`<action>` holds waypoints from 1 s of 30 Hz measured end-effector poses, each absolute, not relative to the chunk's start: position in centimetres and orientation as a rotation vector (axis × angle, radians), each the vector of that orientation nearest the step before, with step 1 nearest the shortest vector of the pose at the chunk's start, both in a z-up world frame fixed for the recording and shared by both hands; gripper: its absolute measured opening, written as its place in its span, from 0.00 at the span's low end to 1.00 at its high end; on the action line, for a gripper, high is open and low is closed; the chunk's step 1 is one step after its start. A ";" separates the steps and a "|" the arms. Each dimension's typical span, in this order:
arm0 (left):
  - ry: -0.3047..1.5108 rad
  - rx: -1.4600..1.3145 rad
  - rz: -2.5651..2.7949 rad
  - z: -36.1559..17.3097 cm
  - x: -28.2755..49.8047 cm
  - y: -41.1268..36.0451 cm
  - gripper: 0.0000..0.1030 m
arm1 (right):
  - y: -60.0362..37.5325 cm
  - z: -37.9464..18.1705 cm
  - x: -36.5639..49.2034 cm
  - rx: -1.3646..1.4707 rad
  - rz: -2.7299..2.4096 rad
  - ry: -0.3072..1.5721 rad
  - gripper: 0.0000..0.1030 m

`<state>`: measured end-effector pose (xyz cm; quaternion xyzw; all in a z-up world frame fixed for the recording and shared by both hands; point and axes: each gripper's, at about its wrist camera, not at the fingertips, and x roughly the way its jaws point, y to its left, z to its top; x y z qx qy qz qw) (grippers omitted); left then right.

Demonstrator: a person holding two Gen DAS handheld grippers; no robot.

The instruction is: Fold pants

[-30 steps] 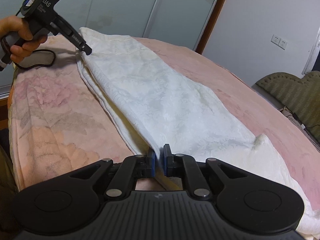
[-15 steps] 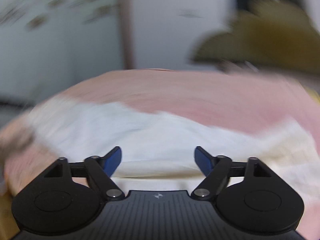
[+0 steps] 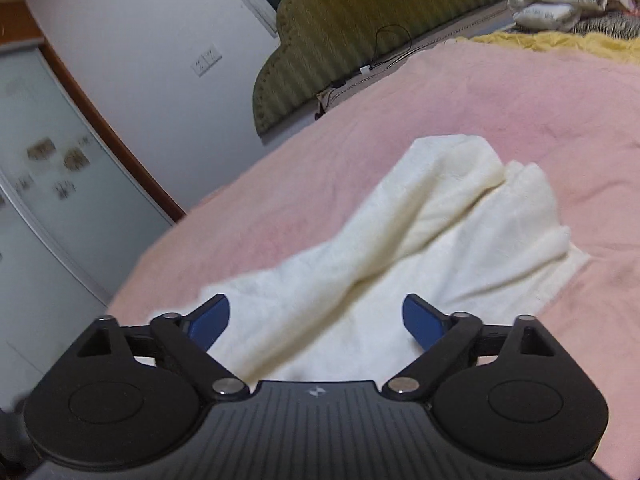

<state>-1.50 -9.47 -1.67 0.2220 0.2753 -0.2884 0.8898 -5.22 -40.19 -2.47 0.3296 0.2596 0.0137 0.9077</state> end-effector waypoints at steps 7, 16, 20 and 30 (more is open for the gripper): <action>0.617 0.423 -0.661 -3.3 0.0 -11.5 0.59 | -44.3 -4.9 -0.4 0.853 -0.053 0.575 0.94; 0.728 0.298 -0.610 -4.4 2.5 -10.1 0.59 | -44.6 -3.8 8.0 0.905 -0.030 0.572 0.96; 0.740 0.256 -0.595 -4.4 2.9 -9.9 0.59 | -43.7 -2.6 8.9 0.827 0.121 0.524 0.99; 0.746 0.200 -0.562 -4.5 3.5 -9.6 0.61 | -45.3 -3.0 3.1 0.894 0.028 0.551 0.99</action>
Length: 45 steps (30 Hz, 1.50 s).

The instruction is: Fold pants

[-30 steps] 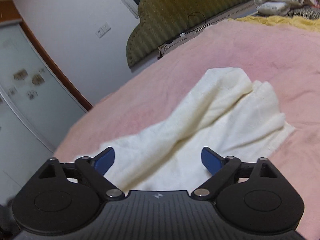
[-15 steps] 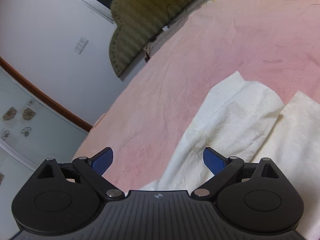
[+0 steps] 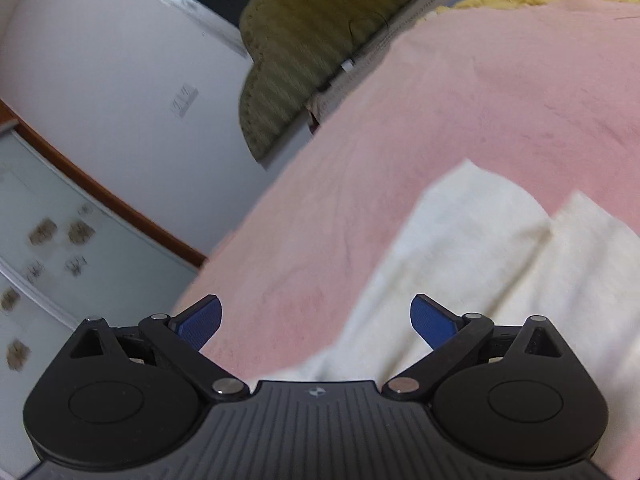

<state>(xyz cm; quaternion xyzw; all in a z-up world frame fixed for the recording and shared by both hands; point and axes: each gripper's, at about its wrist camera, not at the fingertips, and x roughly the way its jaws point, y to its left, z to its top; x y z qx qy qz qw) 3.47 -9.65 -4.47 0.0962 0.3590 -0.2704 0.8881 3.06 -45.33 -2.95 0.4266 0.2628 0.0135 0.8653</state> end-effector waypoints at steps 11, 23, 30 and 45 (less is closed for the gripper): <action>0.759 0.170 -0.564 -4.5 3.3 -9.1 0.63 | -41.4 -4.8 12.7 0.892 0.169 0.647 0.99; 0.747 0.121 -0.538 -4.2 3.5 -8.7 0.63 | -47.0 -5.5 1.8 1.101 0.086 0.546 1.00; 0.703 0.061 -0.520 -3.4 3.7 -8.0 0.63 | -41.0 -9.9 2.6 1.265 0.334 0.665 1.00; 0.712 0.037 -0.488 -3.1 5.3 -9.2 0.64 | -43.1 -9.9 3.5 1.329 0.267 0.448 1.00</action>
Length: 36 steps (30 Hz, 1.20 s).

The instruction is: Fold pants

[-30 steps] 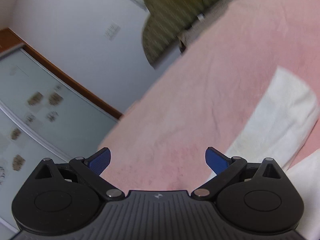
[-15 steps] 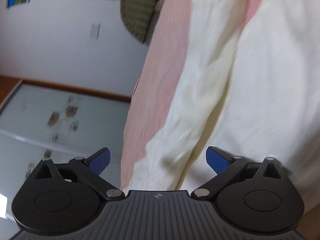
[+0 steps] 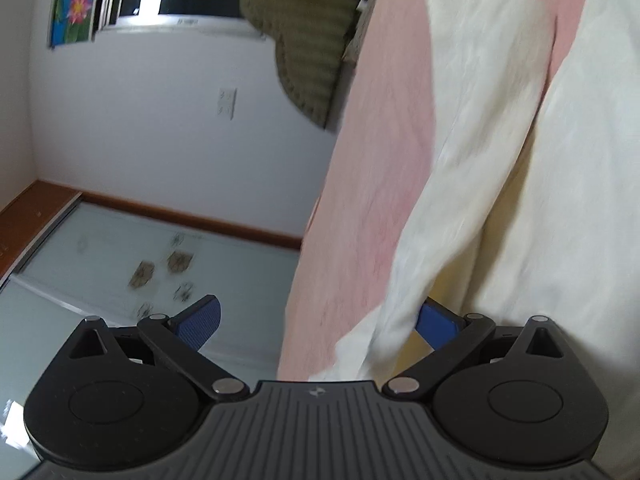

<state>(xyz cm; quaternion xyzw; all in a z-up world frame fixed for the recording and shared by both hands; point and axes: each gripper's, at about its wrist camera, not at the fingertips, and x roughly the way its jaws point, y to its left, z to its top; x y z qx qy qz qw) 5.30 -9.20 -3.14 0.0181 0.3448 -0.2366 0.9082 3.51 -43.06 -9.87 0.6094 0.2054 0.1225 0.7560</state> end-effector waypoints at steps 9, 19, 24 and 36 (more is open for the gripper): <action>0.716 0.099 -0.528 -4.0 4.5 -9.9 0.47 | -49.9 -11.6 3.9 1.511 0.091 0.226 1.00; 0.704 0.119 -0.527 -4.2 4.4 -10.2 0.44 | -51.8 -10.6 5.4 1.231 -0.067 0.320 0.70; 0.700 0.128 -0.537 -4.1 4.1 -10.4 0.30 | -51.4 -10.3 5.2 1.131 -0.131 0.392 0.13; 0.569 0.183 -0.560 -2.7 3.1 -10.4 0.07 | -49.6 -0.8 0.7 0.812 -0.050 0.285 0.07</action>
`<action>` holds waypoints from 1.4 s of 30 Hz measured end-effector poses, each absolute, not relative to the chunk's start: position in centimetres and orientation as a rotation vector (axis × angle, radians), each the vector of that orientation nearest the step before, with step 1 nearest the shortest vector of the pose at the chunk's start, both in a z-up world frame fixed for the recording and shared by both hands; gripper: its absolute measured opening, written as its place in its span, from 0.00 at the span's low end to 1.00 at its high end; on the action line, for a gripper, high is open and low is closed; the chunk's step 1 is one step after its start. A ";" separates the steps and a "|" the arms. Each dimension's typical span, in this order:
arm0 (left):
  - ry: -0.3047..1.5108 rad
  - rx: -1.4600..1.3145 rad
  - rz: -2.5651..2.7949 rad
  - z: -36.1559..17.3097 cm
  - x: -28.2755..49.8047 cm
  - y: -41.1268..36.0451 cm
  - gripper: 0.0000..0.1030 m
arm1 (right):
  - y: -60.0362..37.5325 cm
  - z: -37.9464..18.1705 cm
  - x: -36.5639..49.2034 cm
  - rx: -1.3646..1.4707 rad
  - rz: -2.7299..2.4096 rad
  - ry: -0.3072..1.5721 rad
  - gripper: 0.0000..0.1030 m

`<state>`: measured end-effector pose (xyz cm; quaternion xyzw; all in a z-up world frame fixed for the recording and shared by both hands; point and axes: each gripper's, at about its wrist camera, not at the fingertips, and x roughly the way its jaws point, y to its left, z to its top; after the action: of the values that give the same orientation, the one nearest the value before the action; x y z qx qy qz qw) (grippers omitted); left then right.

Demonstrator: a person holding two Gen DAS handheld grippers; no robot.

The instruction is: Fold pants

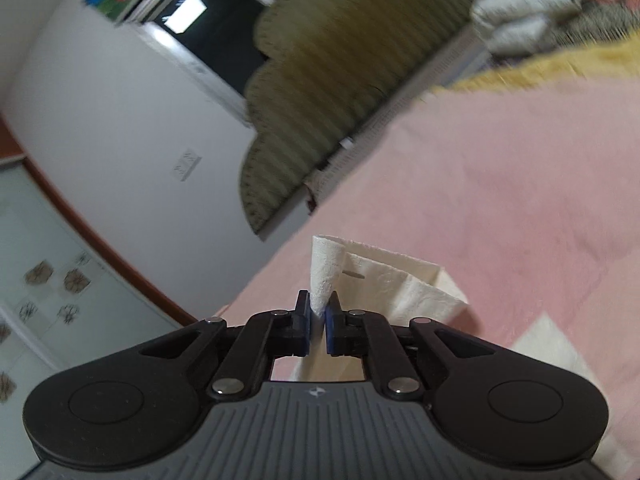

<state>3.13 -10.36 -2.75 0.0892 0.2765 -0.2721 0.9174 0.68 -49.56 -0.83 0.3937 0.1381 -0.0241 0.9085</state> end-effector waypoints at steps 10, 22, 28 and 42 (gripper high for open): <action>0.552 0.241 -0.578 -2.7 2.5 -11.0 0.05 | -50.4 -1.0 -0.8 0.757 -0.131 0.467 0.07; 0.548 0.286 -0.698 -2.6 0.4 -10.7 0.05 | -48.8 -2.0 -7.2 0.567 -0.193 0.459 0.07; 0.527 0.322 -0.688 -3.0 0.1 -10.8 0.05 | -48.9 -3.5 -8.9 0.629 -0.186 0.435 0.07; 0.558 0.454 -0.728 -4.7 -0.7 -11.7 0.08 | -50.1 -7.3 -9.8 0.704 -0.221 0.541 0.09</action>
<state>-0.70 -11.71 -4.73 0.2170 0.2670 -0.3483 0.8720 -9.81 -50.06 -7.25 0.3398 0.2612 -0.1068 0.8972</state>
